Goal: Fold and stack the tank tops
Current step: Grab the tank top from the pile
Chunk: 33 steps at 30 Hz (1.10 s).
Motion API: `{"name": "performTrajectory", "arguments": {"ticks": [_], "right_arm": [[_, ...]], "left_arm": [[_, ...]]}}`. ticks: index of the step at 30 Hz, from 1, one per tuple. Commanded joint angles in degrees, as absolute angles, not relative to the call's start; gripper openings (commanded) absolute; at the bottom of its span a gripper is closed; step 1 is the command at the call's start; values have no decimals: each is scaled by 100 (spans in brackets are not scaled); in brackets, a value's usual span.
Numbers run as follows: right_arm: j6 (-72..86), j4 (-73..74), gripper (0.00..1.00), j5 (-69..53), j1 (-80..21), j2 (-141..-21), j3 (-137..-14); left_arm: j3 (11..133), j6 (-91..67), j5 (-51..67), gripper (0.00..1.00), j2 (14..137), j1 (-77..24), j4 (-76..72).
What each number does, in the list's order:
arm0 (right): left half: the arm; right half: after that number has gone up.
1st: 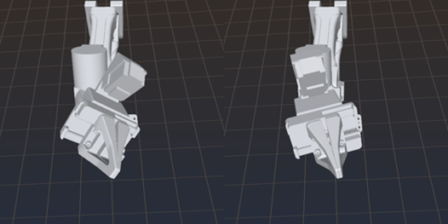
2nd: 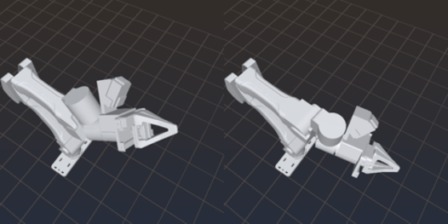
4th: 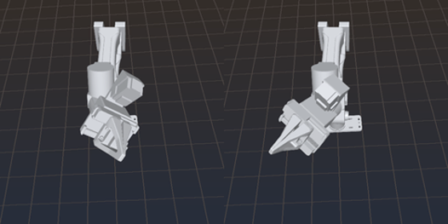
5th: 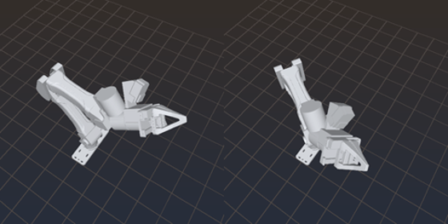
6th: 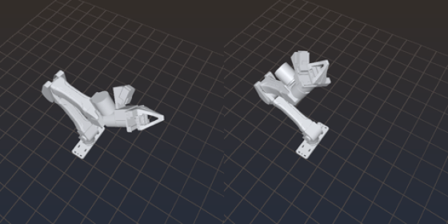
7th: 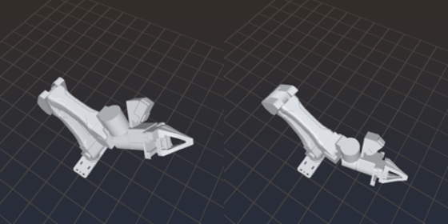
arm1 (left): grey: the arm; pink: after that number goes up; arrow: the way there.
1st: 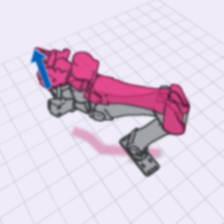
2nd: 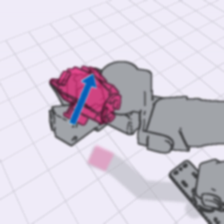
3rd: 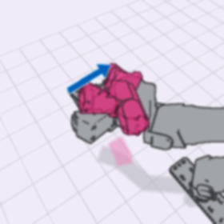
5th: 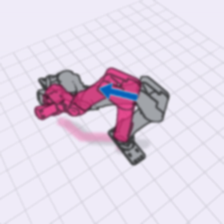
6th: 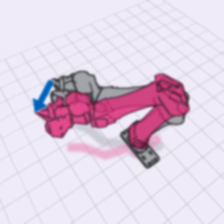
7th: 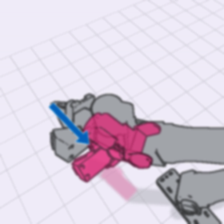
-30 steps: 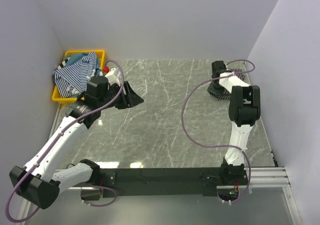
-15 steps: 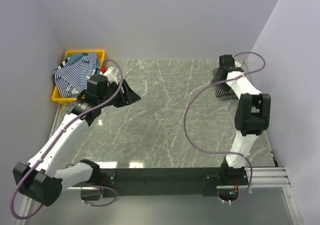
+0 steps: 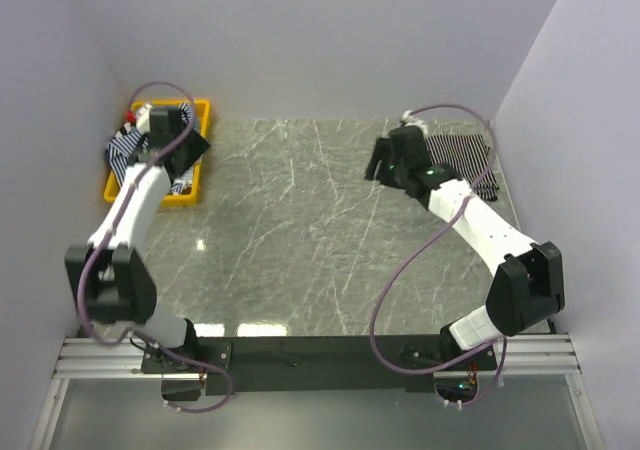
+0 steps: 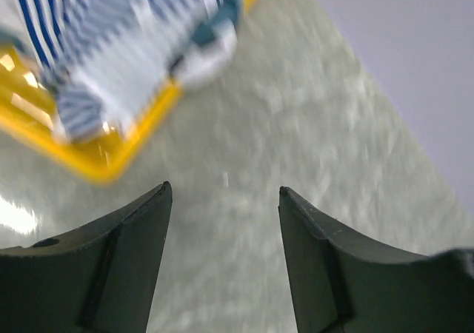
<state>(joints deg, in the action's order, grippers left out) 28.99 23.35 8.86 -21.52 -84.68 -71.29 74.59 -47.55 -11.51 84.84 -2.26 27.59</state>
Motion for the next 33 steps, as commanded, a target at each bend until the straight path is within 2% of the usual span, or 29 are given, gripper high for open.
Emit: {"name": "performTrajectory", "arguments": {"ticks": [1, 5, 9, 15, 21, 25, 26, 31, 33], "right_arm": [[3006, 1847, 69, 616, -2610, -8393, -6917], [3032, 1714, 68, 527, -2961, -8525, -6864], [3024, 1609, 68, 466, -3137, -8604, -6821], [2953, 1529, 68, 501, -3182, -8569, -6724], [2918, 1521, 68, 545, -3191, -8675, -6680], [2944, 1485, 68, 510, -3191, -8710, -6671], [2944, 1511, 68, 510, -3199, -8719, -6680], [2953, 1521, 67, 536, -3199, -8719, -6706], [2953, 1538, 67, 554, -3199, -8727, -6732]], "left_arm": [[8444, -4764, -1635, 65, 9279, 271, 2575], [9648, -4720, -1152, 60, 10536, 659, 2802], [10756, -4746, -1467, 60, 11687, 747, 3207], [11161, -4799, -1538, 59, 12330, 800, 3234], [10986, -4895, -1599, 56, 12375, 809, 3076], [11004, -4878, -1556, 43, 12410, 809, 3023], [11013, -4887, -1556, 31, 12419, 817, 3023], [11092, -4869, -1547, 3, 12287, 852, 2962], [11161, -4860, -1538, 1, 12139, 879, 2944]]}}
